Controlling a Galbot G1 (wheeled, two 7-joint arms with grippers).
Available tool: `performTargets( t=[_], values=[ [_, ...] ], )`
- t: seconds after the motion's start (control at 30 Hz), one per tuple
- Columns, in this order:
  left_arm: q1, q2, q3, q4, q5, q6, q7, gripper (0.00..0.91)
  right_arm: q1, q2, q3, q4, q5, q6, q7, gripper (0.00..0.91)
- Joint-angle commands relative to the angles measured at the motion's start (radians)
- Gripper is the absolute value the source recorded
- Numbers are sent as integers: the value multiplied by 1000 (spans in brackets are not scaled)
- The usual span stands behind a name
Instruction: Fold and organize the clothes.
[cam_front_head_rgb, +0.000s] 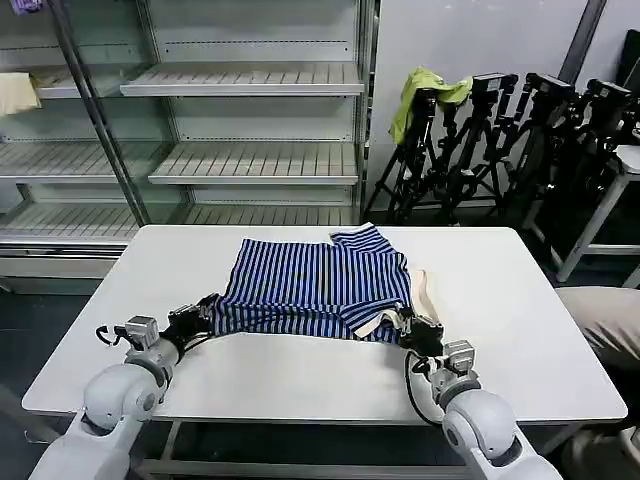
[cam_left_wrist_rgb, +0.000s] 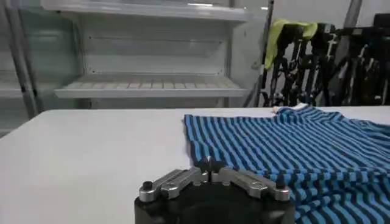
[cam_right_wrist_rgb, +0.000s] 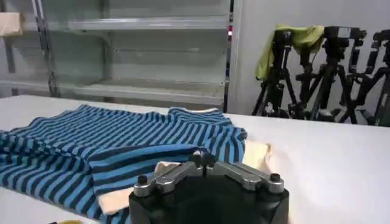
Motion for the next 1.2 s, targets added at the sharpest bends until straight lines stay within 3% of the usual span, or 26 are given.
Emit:
performTargets(
  t=[0.03,0.5,1.07,1.1,1.13,1.17,1.2],
  values=[
    [-56,-1,36,36,16,-3,13,30,0,0,7,-6,-3,0,-1,0],
    [-159,22,142,175,83,-35,45,30,-10,-1,19,-7,-2,4,-11,0],
    [-195,25,136,239,85,-49,57,30,9,3,12,-32,-1,24,-49,0],
    [-196,25,139,241,86,-50,57,40,10,3,10,-33,-2,24,-49,0],
    [-196,26,140,241,87,-50,58,121,10,3,10,-33,-2,23,-48,0],
    [-195,25,142,243,89,-50,58,907,10,3,11,-33,-2,23,-47,202],
    [-194,24,144,245,91,-50,60,907,10,4,12,-35,-3,22,-47,907]
  ],
)
